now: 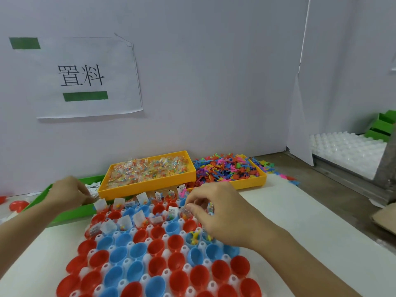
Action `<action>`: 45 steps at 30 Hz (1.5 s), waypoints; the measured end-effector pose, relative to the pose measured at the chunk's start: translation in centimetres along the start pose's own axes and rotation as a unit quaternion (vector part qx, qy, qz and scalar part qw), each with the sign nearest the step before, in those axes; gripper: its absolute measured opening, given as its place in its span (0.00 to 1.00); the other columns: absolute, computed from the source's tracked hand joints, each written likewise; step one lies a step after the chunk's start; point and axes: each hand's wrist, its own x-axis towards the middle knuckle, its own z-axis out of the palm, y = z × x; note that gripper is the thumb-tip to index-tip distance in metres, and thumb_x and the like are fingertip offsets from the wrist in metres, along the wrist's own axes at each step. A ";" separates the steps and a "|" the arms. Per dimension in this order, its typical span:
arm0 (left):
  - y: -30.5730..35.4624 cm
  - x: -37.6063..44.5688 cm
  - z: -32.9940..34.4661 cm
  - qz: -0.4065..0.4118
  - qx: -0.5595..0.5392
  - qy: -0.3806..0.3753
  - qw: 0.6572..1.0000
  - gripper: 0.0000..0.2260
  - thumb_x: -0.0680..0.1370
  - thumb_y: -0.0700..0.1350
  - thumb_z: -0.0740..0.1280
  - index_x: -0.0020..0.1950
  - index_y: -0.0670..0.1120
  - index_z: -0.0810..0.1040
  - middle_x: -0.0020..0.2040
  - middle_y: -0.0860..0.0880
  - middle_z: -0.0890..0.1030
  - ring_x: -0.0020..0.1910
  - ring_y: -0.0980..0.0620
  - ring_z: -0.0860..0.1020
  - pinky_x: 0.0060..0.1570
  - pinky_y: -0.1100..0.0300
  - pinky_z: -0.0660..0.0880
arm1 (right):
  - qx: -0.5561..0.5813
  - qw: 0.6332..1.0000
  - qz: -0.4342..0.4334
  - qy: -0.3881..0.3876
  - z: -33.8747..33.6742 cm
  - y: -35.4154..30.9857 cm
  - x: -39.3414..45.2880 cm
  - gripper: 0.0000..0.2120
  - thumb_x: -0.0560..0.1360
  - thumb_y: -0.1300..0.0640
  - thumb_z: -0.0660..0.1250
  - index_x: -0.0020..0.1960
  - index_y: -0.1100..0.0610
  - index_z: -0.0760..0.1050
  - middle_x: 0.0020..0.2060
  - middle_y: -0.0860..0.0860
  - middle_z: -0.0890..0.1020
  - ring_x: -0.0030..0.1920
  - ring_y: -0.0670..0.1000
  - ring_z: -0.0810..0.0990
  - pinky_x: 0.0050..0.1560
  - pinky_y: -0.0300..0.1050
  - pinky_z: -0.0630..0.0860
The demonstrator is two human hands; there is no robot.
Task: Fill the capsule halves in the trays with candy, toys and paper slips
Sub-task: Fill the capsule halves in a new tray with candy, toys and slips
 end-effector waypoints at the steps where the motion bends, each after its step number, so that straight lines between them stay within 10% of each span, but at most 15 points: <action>1: -0.2 0.0 -0.1 0.002 -0.009 0.007 1.000 0.07 0.68 0.43 0.80 0.36 0.43 0.85 0.37 0.43 0.84 0.36 0.47 0.78 0.38 0.58 0.70 | 0.005 1.000 0.002 0.002 0.0 0.0 0.0 0.06 0.79 0.54 0.67 0.48 0.52 0.83 0.39 0.44 0.82 0.42 0.43 0.78 0.45 0.44 0.78; 13: 1.0 -1.5 -1.2 -0.005 -0.226 0.202 0.953 0.06 0.76 0.41 0.73 0.47 0.38 0.83 0.37 0.44 0.81 0.37 0.45 0.78 0.48 0.52 0.75 | 0.022 0.999 0.008 0.036 0.1 0.4 0.1 0.07 0.79 0.55 0.67 0.47 0.53 0.83 0.38 0.46 0.83 0.42 0.46 0.79 0.44 0.43 0.76; 32: 0.6 -3.6 -1.2 -0.002 -0.259 0.176 0.950 0.15 0.72 0.35 0.75 0.56 0.39 0.78 0.50 0.38 0.84 0.41 0.43 0.80 0.42 0.49 0.78 | 0.015 0.999 0.013 0.025 0.1 -0.1 0.0 0.06 0.79 0.55 0.68 0.47 0.51 0.84 0.38 0.42 0.82 0.43 0.43 0.79 0.45 0.35 0.76; 39: 7.3 -9.9 -3.5 0.157 -0.338 0.133 0.918 0.14 0.71 0.42 0.76 0.53 0.51 0.78 0.39 0.53 0.84 0.36 0.58 0.83 0.29 0.68 0.74 | 0.057 0.996 0.031 0.057 0.2 -0.8 0.0 0.05 0.78 0.56 0.69 0.50 0.50 0.84 0.38 0.40 0.83 0.44 0.41 0.80 0.42 0.30 0.74; 45: 12.0 -16.3 -2.0 0.300 -0.394 -0.027 0.868 0.16 0.66 0.42 0.78 0.50 0.55 0.79 0.40 0.52 0.82 0.33 0.53 0.83 0.36 0.61 0.79 | 0.193 0.978 0.083 0.008 0.3 -1.5 0.0 0.11 0.74 0.50 0.74 0.56 0.48 0.82 0.46 0.42 0.86 0.48 0.39 0.84 0.49 0.31 0.78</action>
